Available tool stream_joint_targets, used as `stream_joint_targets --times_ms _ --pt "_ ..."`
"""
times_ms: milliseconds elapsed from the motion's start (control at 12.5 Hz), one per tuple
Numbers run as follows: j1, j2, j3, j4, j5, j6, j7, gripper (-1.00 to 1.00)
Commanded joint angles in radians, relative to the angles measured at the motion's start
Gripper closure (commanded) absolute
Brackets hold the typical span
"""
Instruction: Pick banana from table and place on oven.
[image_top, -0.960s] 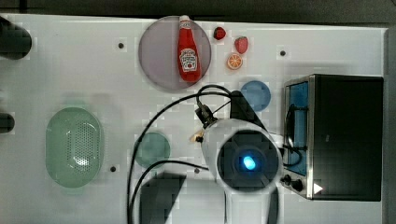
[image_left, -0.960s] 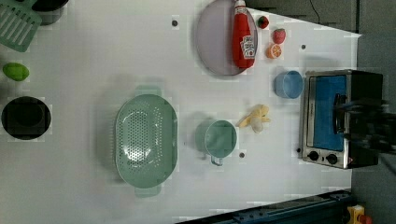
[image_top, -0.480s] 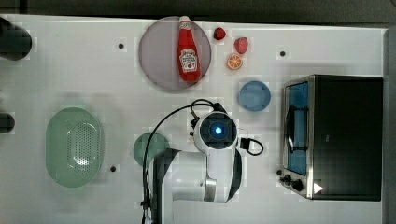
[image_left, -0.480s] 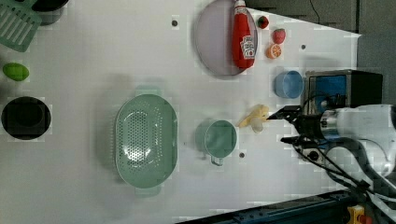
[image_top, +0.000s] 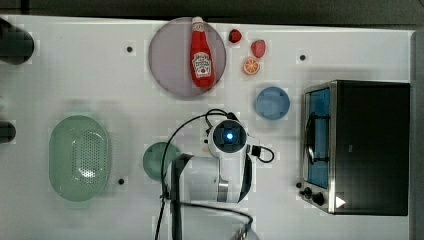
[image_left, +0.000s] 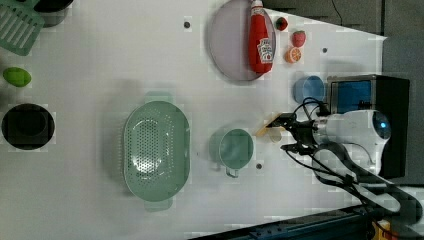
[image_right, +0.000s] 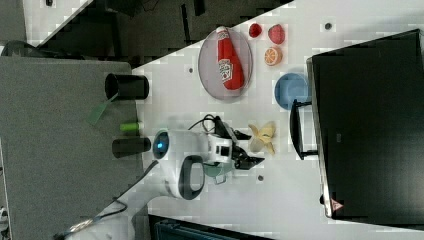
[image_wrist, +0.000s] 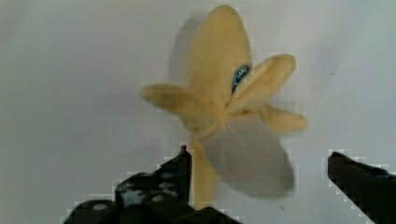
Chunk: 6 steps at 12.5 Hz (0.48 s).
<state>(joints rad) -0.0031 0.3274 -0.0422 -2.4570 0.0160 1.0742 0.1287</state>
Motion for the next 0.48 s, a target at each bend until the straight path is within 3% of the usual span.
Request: stream_joint_targets --times_ms 80,480 --pt "-0.008 0.005 0.008 -0.005 -0.007 0.095 0.034 -0.68" --pt "-0.007 0.003 0.016 -0.013 -0.007 0.105 0.034 0.48"
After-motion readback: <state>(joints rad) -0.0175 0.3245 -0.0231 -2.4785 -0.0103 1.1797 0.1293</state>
